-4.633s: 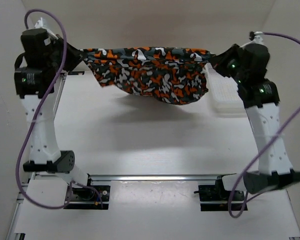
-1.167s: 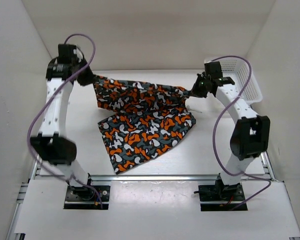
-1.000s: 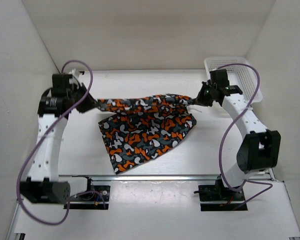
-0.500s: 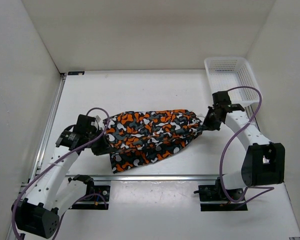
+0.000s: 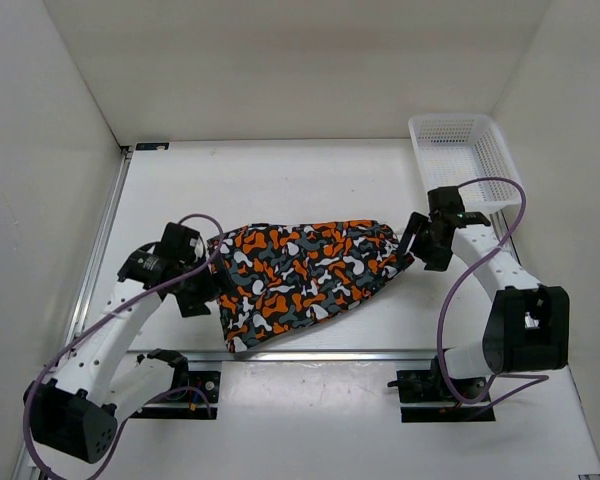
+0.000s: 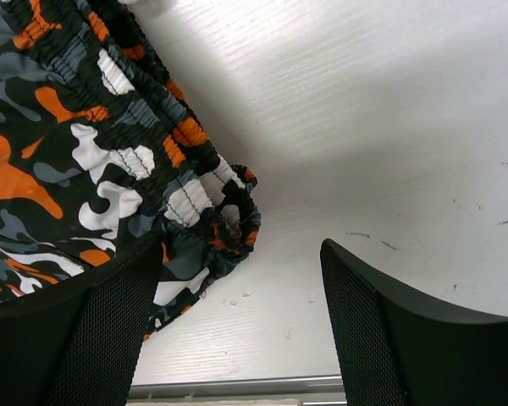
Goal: Fold and stack the shorts
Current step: Fold the shorts
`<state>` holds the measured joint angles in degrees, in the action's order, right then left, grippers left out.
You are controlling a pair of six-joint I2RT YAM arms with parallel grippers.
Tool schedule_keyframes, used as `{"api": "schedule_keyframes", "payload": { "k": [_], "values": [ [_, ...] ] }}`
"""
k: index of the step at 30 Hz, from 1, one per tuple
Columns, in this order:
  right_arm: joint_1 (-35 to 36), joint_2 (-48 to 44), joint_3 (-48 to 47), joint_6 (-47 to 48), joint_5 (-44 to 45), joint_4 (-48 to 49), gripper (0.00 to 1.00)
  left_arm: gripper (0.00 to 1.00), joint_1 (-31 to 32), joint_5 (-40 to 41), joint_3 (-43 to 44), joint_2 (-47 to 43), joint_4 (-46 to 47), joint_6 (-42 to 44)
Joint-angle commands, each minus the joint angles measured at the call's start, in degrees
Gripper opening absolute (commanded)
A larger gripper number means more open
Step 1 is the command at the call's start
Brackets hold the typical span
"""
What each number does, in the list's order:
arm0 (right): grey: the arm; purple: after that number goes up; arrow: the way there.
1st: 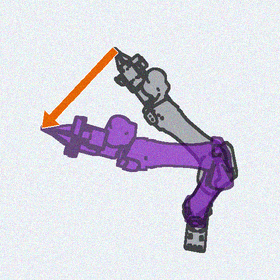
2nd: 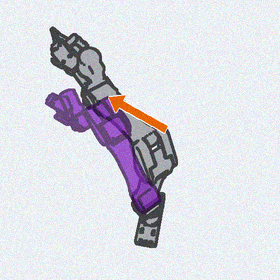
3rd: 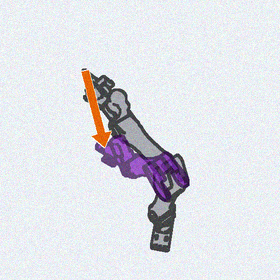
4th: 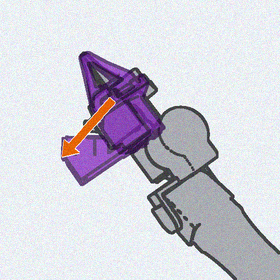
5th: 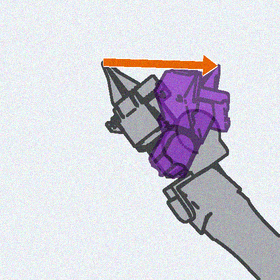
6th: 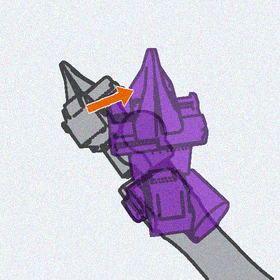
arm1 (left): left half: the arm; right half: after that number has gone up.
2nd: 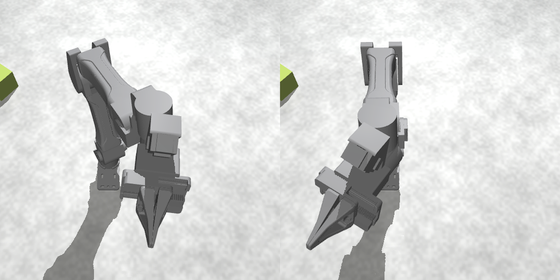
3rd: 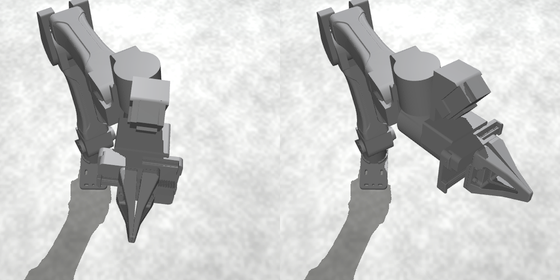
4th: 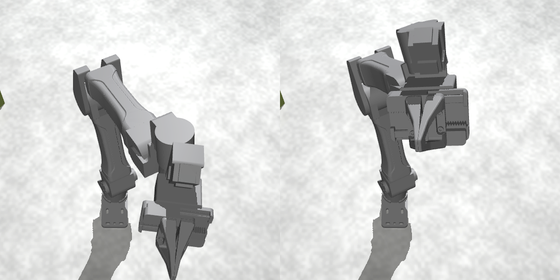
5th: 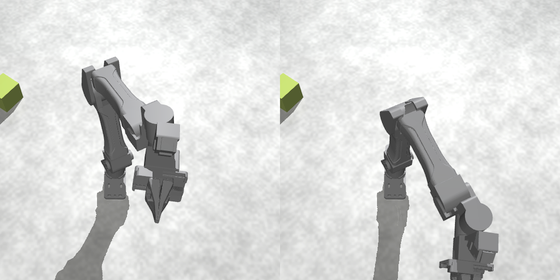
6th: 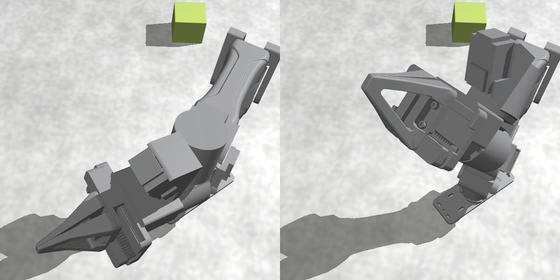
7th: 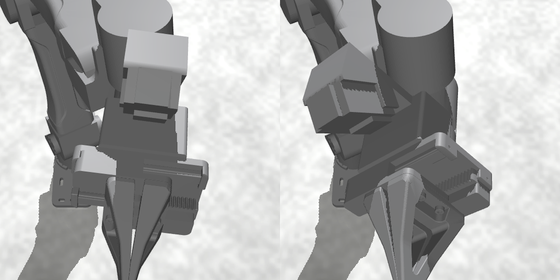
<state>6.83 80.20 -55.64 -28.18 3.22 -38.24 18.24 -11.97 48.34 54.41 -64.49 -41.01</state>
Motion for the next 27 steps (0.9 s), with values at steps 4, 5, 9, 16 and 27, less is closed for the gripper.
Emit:
{"api": "schedule_keyframes", "payload": {
  "k": [4,5,9,16,27],
  "values": [
    [-1.38,2.59,-0.79,-0.47,-4.45,4.75,0.8,0.83,-1.01,5.02,4.05,9.63,8.83,-0.65],
    [-1.9,3.98,0.6,-1.16,-6.11,6.14,0.76,0.81,-1.01,5.02,4.05,11.05,9.72,-1.25],
    [-1.91,7.06,3.07,-1.7,-7.97,10.19,0.63,0.7,-1.01,7.04,3.52,18.52,14.11,-1.26],
    [0.9,9.62,6.68,-1.7,-5.0,11.17,0.56,0.72,-2.77,10.29,9.22,31.53,15.27,0.84],
    [2.22,8.38,9.68,-2.22,-5.68,13.1,0.68,0.79,-8.21,9.68,15.38,38.84,15.27,6.12]
  ]
}}
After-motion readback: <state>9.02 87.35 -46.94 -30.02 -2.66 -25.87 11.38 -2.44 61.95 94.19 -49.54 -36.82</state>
